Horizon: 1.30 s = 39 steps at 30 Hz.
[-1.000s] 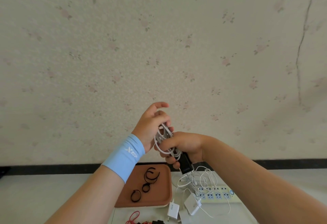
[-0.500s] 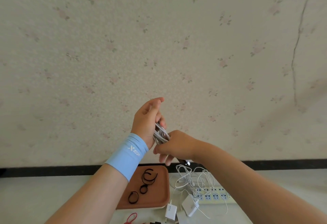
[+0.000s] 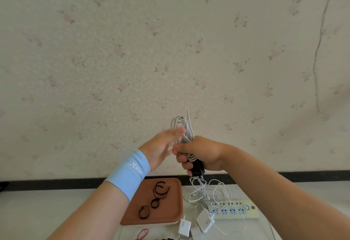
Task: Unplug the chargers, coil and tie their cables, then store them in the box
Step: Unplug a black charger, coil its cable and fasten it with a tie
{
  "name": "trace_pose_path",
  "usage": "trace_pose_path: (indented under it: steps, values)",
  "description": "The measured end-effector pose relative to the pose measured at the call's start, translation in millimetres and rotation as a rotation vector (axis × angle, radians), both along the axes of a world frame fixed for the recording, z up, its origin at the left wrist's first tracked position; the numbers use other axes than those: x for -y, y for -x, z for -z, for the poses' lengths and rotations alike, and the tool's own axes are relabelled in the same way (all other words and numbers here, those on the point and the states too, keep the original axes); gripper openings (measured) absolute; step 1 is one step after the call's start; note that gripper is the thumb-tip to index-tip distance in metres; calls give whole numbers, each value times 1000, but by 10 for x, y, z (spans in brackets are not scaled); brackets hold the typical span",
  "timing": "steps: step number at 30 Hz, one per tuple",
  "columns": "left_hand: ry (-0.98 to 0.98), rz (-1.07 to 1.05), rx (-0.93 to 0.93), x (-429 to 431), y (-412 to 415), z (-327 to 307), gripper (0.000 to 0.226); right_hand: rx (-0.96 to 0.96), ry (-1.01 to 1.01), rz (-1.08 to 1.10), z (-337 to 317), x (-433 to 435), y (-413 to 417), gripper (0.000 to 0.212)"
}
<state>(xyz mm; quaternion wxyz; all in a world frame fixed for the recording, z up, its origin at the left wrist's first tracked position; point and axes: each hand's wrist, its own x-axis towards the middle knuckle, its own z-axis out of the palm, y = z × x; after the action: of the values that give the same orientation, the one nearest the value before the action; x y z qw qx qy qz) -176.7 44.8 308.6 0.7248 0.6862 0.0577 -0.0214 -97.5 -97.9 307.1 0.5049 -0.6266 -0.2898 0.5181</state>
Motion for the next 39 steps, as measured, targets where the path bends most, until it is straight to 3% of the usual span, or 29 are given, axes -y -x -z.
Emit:
trace_pose_path:
  steps: [6,8,11,14,17,19,21,23,28,31,35,39]
  values:
    - [-85,-168,-102,147,-41,62,63,20,25,8,52,-80,94,12]
    - [-63,-162,-104,128,-29,41,46,-21,-1,32,55,-115,114,13]
    - [59,-175,-72,104,-37,-12,28,-142,-40,32,40,-91,58,13]
    - [248,-287,-25,13,-67,-64,17,-192,-10,-6,28,25,-100,30]
    - [199,-294,-95,-95,-62,-56,20,38,67,223,59,77,-237,51]
    - [154,-133,-163,-105,-37,-19,15,317,6,381,67,74,-223,44]
    - [70,33,-215,-62,-14,13,12,572,-129,405,47,59,-171,36]
    - [-5,166,-240,-10,-16,29,9,693,-208,392,19,35,-130,44]
    - [-116,396,-296,10,14,129,3,877,-44,253,47,-75,-57,69]
    - [-236,343,-334,-57,35,201,12,987,40,219,110,-189,14,58]
    - [-409,215,-422,-224,11,277,39,994,97,298,231,-414,31,43]
    - [-590,99,-419,-343,20,384,31,921,179,322,364,-598,23,41]
